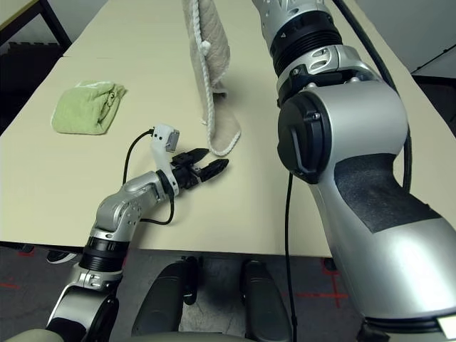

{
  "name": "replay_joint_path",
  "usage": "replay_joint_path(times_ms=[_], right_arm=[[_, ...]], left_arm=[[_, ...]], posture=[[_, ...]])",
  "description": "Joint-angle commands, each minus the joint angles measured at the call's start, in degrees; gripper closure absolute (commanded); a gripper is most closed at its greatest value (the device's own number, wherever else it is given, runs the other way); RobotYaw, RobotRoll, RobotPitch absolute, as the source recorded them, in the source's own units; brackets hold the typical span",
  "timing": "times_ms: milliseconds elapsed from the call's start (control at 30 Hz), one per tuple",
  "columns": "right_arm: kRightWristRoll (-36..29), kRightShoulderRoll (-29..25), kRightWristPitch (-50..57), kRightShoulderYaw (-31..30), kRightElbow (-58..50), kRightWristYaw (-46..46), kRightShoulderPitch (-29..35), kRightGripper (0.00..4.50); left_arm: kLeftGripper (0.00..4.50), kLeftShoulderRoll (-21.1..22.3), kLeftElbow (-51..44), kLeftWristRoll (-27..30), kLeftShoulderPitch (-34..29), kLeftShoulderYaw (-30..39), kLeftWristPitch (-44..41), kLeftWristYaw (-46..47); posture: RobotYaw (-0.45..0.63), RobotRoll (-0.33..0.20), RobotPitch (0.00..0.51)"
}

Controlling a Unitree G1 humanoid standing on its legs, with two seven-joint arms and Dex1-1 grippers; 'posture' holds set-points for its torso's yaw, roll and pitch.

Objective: Fold the towel and set it aside.

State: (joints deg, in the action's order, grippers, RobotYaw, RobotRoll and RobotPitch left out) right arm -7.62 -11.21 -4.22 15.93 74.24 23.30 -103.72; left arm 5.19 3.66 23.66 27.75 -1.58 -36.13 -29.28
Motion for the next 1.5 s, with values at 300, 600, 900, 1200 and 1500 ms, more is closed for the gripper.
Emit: replay_joint_path(times_ms=[300, 600, 900, 1200, 1500], right_arm=[[0.6, -0.9, -0.9, -0.5, -0.4, -0.3, -1.3, 4.50], [0.9, -2.1, -0.8, -0.8, -0.5, 0.0, -0.2, 4.50], [1.1, -3.0, -0.7, -1.5, -0.6, 0.2, 0.7, 4.50], [1.0, -2.9, -0.7, -1.6, -0.7, 0.3, 0.8, 4.50], [0.9, -2.8, -0.8, -1.5, -0.8, 0.5, 0.7, 4.50]], left_arm=[[1.74, 0.1, 2.1, 1.4, 0.8, 0.4, -5.0, -0.1], [4.47, 0.7, 2.1, 1.2, 0.5, 1.6, -6.4, 1.7], [4.47, 0.7, 2.2, 1.6, 1.4, 2.1, -6.5, 1.8], [1.57, 0.1, 1.2, 1.8, 1.6, 2.1, -6.4, 2.1], [0.48, -0.1, 2.6, 1.5, 1.8, 2.9, -5.5, 3.4]], posture=[[0.08, 0.000, 0.158], [0.07, 0.000, 0.156], [0.06, 0.000, 0.154], [0.06, 0.000, 0.153], [0.06, 0.000, 0.151]])
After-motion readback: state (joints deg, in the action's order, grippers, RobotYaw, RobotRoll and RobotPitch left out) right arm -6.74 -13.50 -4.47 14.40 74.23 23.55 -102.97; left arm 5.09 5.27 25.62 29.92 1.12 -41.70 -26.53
